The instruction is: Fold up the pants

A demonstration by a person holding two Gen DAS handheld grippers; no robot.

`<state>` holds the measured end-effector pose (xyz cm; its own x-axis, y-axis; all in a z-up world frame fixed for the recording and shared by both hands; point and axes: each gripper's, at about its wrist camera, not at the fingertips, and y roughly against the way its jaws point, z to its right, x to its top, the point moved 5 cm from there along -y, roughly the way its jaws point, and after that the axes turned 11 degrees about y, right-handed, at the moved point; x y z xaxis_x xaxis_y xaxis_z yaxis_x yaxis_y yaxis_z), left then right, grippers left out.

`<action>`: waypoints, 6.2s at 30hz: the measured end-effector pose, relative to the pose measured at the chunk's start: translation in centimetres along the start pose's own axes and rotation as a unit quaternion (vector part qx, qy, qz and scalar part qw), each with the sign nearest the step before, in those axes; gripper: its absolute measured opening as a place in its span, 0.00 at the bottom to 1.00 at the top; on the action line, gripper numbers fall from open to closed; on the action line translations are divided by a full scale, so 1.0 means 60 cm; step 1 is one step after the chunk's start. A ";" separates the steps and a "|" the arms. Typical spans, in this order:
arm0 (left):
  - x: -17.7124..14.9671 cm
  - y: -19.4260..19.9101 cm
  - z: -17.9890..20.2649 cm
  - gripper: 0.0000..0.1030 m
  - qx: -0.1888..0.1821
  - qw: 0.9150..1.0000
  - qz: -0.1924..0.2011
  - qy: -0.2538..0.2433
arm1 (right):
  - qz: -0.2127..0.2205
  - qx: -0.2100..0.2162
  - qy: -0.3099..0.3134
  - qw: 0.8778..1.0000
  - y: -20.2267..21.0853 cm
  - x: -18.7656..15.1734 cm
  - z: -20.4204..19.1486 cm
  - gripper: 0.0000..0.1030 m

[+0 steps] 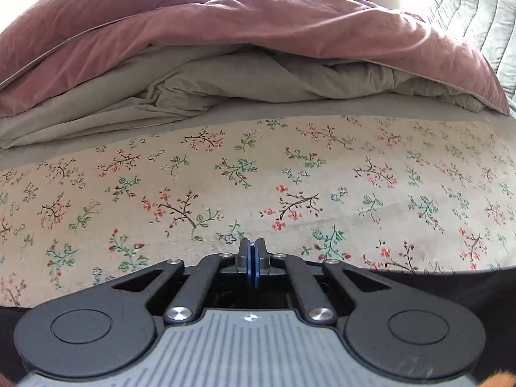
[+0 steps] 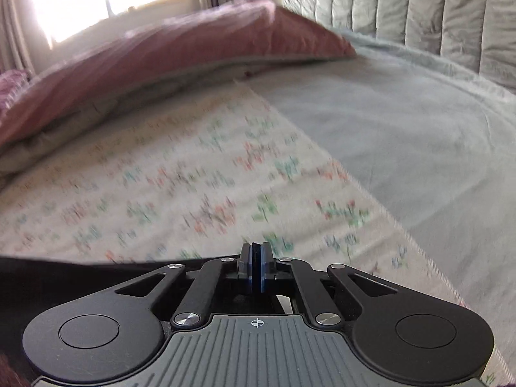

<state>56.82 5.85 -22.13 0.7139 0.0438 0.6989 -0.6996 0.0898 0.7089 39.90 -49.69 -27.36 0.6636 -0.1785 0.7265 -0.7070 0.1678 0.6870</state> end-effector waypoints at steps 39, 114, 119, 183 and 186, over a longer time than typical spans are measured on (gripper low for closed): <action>-0.064 0.141 -0.257 0.49 0.078 0.987 0.079 0.113 | 0.013 0.074 0.213 0.974 0.051 -0.005 -0.329 0.48; -0.374 0.299 0.192 0.85 -0.058 0.993 -0.010 -0.103 | 0.001 0.000 0.035 0.999 0.044 -0.083 0.052 0.38; -0.372 0.289 0.201 0.87 -0.075 0.994 -0.032 -0.076 | 0.012 -0.005 0.027 1.000 0.018 -0.068 0.059 0.37; -0.267 0.309 0.034 0.92 -0.112 0.974 -0.063 0.186 | 0.164 0.083 0.187 0.965 0.280 -0.093 -0.402 0.05; -0.257 0.304 -0.020 0.92 -0.081 0.968 -0.053 0.230 | 0.109 0.124 0.413 0.896 0.263 -0.201 -0.573 0.04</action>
<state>33.06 8.02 -20.07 0.7461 0.4605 0.4808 -0.6342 0.2717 0.7239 29.14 -11.54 -24.76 0.3854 0.6272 0.6768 -0.8065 -0.1274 0.5773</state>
